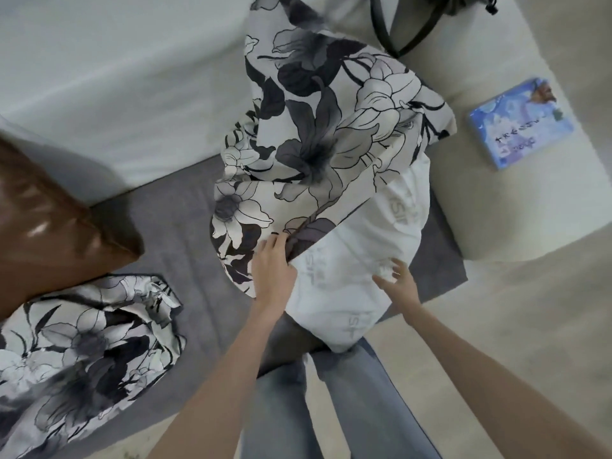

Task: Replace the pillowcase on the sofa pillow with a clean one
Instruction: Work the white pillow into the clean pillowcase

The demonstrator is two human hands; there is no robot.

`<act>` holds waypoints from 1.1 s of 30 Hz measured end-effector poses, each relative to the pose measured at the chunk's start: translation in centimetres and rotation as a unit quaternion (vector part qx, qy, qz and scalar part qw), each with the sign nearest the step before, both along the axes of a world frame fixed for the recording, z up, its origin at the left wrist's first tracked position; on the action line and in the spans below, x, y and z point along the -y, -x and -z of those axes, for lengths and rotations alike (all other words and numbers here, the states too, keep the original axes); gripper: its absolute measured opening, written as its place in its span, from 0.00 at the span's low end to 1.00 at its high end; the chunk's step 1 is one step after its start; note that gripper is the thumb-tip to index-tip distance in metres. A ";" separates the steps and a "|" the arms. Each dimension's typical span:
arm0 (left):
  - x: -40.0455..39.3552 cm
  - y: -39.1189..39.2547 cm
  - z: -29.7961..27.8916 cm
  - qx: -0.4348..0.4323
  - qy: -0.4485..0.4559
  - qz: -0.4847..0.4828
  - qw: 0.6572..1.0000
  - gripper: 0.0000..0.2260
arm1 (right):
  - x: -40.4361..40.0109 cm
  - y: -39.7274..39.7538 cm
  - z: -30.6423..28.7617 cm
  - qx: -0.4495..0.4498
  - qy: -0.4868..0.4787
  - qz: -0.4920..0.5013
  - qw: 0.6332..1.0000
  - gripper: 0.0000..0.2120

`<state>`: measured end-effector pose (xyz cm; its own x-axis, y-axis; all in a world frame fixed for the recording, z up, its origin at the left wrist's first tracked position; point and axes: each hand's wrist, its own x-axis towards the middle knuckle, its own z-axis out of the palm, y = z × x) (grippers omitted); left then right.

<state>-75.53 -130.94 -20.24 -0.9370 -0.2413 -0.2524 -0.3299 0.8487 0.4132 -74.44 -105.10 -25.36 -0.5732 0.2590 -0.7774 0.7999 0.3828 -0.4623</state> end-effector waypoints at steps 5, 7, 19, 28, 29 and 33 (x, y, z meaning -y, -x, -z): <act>0.7 -2.3 6.4 -0.028 0.058 0.024 0.998 0.25 | -3.1 -2.2 7.0 0.034 -0.014 0.133 0.990 0.42; 1.1 -3.3 9.9 -0.032 0.052 0.007 0.998 0.25 | -2.8 -4.7 10.6 0.083 0.017 0.154 0.984 0.47; 3.8 -8.2 18.0 0.041 -0.014 -0.148 0.988 0.23 | 5.0 -6.9 10.9 0.134 0.290 0.270 0.908 0.19; 6.6 -4.1 1.4 -0.091 -0.136 -0.178 0.970 0.16 | 15.9 1.1 -4.7 -0.060 0.465 0.420 0.777 0.18; 7.2 -3.7 -1.0 -0.115 -0.135 -0.174 0.969 0.15 | 16.8 1.4 -6.0 -0.063 0.455 0.404 0.791 0.18; 7.2 -4.7 -8.8 -0.176 -0.124 -0.136 0.967 0.15 | 20.1 0.9 -9.7 -0.101 0.404 0.376 0.828 0.06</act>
<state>-70.87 -138.09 -11.45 -0.8855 -0.4646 -0.0119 -0.3297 0.6098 0.7208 -75.35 -125.24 -15.68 -0.6246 0.0441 -0.7797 0.5471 -0.6877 -0.4772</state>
